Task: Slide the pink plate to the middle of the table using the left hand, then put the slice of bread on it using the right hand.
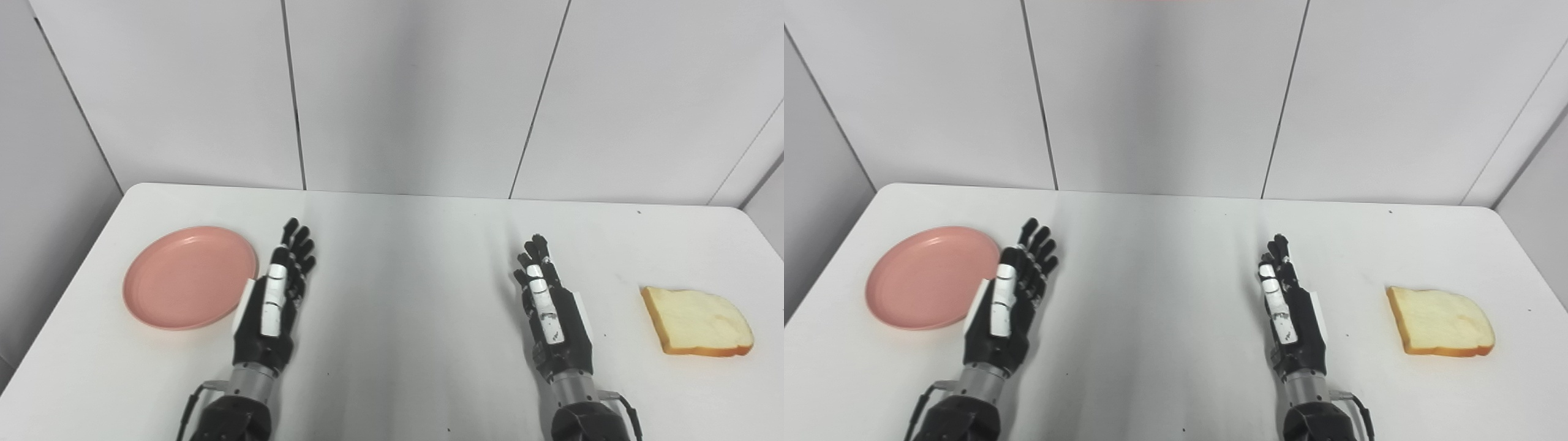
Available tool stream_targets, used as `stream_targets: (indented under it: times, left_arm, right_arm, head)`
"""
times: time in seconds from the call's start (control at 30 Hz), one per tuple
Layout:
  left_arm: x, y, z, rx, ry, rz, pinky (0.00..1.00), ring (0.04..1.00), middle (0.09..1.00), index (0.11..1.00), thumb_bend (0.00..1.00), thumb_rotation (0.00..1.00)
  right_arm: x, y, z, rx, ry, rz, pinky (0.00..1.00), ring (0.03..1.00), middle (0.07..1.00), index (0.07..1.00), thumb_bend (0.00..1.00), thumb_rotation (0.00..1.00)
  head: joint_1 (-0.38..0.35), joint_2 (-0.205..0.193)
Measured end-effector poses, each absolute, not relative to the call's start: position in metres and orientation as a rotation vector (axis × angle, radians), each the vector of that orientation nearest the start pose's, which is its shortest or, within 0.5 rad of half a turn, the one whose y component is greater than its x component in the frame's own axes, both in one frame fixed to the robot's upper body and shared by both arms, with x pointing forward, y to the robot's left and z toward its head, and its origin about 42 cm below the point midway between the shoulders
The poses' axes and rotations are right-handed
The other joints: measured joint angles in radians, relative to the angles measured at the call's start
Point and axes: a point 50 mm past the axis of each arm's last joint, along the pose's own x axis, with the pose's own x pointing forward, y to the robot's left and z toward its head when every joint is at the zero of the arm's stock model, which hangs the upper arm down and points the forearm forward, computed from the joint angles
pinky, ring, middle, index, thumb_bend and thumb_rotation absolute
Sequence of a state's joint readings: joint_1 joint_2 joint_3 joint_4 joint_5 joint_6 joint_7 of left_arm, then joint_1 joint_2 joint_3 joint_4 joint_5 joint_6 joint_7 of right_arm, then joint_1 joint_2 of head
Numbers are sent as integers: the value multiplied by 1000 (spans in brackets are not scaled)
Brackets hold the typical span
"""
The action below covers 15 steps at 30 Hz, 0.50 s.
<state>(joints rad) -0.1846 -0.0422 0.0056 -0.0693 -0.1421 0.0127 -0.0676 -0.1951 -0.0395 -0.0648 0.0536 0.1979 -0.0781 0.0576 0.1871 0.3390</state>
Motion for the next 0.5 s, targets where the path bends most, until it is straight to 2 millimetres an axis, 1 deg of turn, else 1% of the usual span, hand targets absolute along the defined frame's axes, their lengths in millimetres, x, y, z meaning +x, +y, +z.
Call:
stream_targets:
  times: [0.07,0.1,0.13,0.2,0.27,0.3,0.33,0.37,0.4,0.43,0.47,0.5]
  left_arm:
    - [340,188,174,-180,-255,-85,1000,1000,1000,1000,739,1000]
    - [342,191,177,-181,-265,-68,1000,1000,1000,1000,740,1000]
    - [344,195,179,-183,-275,-48,1000,1000,1000,1000,745,1000]
    - [347,202,183,-188,-295,-20,1000,1000,1000,999,754,1000]
    - [353,209,188,-196,-318,5,1000,1000,1000,982,753,1000]
    - [356,214,190,-196,-328,24,1000,1000,1000,980,753,1000]
    - [359,219,193,-195,-338,41,1000,1000,1000,974,751,1000]
    - [361,223,195,-197,-350,56,1000,1000,1000,974,751,1000]
    - [364,228,198,-199,-362,74,1000,1000,1000,971,745,1000]
    - [366,232,200,-205,-375,88,1000,999,1000,970,743,1000]
    - [367,237,203,-213,-389,109,1000,1000,992,973,735,1000]
    - [368,240,205,-213,-397,122,1000,1000,990,975,733,1000]
  right_arm:
    - [345,-231,146,163,-221,50,1000,1000,999,990,620,770]
    - [345,-234,145,168,-218,47,1000,1000,999,989,620,769]
    - [346,-237,144,176,-214,45,1000,1000,1000,994,625,781]
    - [346,-241,142,179,-209,42,1000,1000,1000,997,613,792]
    - [346,-244,140,175,-202,48,1000,1000,1000,1000,566,821]
    - [346,-246,140,174,-202,51,1000,1000,1000,1000,561,824]
    - [346,-247,140,174,-203,54,1000,1000,1000,1000,548,837]
    - [346,-248,140,174,-204,54,1000,1000,1000,1000,548,837]
    - [346,-249,140,171,-204,53,1000,1000,1000,1000,536,856]
    - [346,-250,140,167,-203,53,1000,1000,1000,1000,532,862]
    - [347,-252,140,164,-202,52,1000,1000,1000,1000,560,836]
    - [346,-254,140,164,-202,49,1000,1000,1000,1000,569,827]
  head:
    - [76,-14]
    - [77,-14]
    - [109,-21]
    - [109,-21]
    - [173,-40]
    - [173,-40]
    - [214,-52]
    - [215,-52]
    - [247,-64]
    - [247,-64]
    - [247,-64]
    - [271,-72]
